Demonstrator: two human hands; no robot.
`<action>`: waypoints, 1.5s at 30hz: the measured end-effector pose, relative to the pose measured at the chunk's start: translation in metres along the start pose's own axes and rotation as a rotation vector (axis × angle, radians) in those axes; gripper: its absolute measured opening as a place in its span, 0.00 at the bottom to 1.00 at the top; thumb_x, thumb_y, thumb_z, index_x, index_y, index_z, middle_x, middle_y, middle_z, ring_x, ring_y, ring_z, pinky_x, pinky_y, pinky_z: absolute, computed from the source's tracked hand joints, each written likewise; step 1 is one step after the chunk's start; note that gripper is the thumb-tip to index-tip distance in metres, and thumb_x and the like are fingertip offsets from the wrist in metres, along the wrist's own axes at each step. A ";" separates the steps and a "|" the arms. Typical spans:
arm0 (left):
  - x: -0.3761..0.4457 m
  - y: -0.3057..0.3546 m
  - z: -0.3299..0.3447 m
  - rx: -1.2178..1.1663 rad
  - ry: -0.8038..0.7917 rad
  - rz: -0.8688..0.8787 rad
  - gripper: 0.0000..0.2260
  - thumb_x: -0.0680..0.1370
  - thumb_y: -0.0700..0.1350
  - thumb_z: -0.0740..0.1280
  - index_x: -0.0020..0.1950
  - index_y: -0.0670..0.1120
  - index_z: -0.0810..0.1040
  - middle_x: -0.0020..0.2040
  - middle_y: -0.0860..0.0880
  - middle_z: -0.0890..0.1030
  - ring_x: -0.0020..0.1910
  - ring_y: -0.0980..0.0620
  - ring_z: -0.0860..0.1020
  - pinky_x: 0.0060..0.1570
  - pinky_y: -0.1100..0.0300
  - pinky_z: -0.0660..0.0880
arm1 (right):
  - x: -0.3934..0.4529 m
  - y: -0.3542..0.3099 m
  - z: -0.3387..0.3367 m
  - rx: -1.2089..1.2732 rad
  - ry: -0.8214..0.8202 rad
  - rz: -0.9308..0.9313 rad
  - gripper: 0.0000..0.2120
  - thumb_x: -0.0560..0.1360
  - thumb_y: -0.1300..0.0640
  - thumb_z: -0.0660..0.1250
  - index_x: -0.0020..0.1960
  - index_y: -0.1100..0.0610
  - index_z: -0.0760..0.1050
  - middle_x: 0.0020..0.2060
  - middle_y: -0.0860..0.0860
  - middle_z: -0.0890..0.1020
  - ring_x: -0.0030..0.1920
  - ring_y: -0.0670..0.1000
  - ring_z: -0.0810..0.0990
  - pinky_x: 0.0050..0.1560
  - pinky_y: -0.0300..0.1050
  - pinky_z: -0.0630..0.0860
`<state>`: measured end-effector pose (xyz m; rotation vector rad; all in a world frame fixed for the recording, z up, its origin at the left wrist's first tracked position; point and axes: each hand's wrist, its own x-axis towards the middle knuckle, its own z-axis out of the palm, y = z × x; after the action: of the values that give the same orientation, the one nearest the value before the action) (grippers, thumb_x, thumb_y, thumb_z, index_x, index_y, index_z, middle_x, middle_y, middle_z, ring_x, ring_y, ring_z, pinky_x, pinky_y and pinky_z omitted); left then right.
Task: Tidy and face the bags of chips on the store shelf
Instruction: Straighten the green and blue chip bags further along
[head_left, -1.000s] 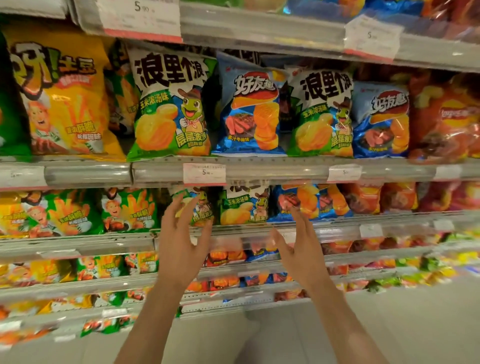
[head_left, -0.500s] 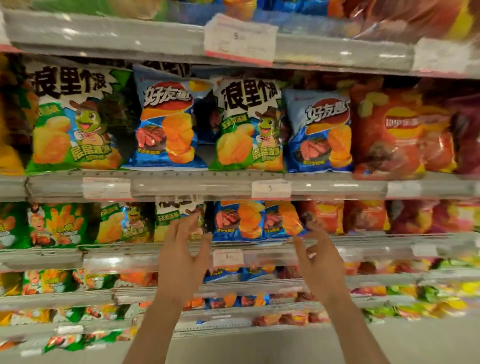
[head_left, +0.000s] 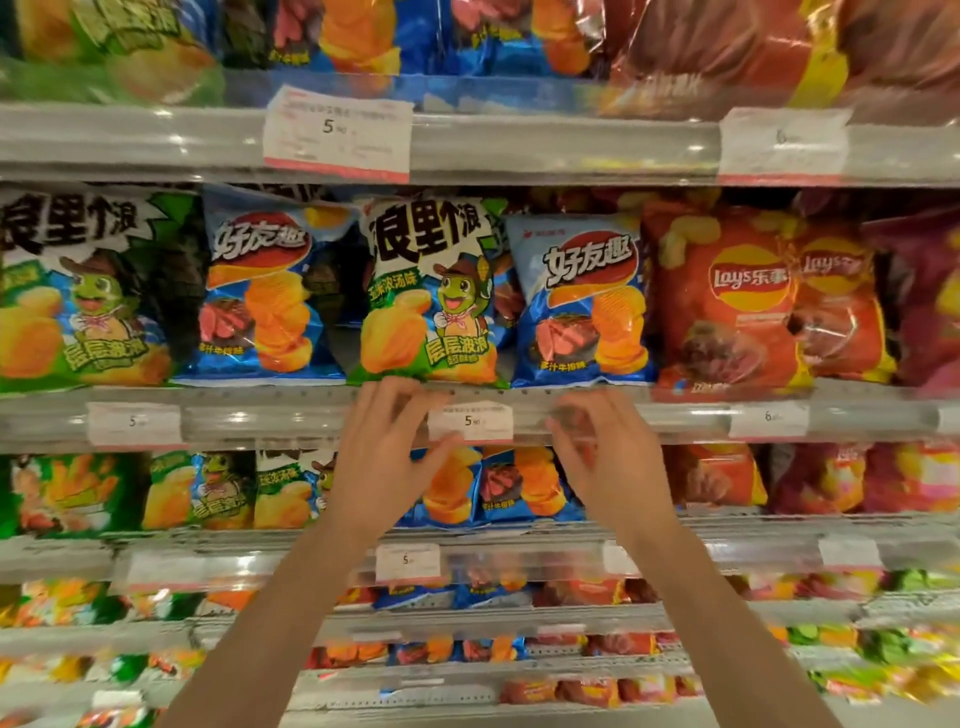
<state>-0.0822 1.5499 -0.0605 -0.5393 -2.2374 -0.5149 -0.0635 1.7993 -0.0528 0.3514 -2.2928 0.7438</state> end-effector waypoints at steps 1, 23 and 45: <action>0.001 -0.003 0.001 -0.018 -0.002 0.005 0.17 0.75 0.54 0.72 0.59 0.46 0.80 0.53 0.45 0.75 0.53 0.43 0.74 0.50 0.47 0.74 | 0.006 -0.006 0.006 0.014 -0.014 -0.050 0.09 0.78 0.53 0.69 0.56 0.55 0.79 0.46 0.50 0.79 0.43 0.47 0.77 0.44 0.46 0.78; 0.001 -0.016 -0.005 -0.077 -0.053 0.037 0.16 0.75 0.54 0.73 0.60 0.48 0.81 0.54 0.49 0.75 0.55 0.48 0.73 0.53 0.53 0.73 | 0.031 -0.030 0.014 0.095 -0.124 0.012 0.05 0.78 0.53 0.70 0.50 0.54 0.82 0.41 0.45 0.81 0.38 0.45 0.79 0.41 0.46 0.79; 0.001 -0.016 -0.006 -0.075 -0.077 0.012 0.17 0.75 0.57 0.68 0.60 0.50 0.80 0.55 0.51 0.75 0.56 0.50 0.73 0.53 0.55 0.73 | 0.140 -0.063 0.043 0.538 -0.372 0.122 0.51 0.69 0.56 0.80 0.81 0.46 0.52 0.75 0.44 0.66 0.69 0.40 0.70 0.69 0.34 0.69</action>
<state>-0.0876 1.5341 -0.0592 -0.6208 -2.2938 -0.5824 -0.1602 1.7172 0.0439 0.6417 -2.4373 1.4671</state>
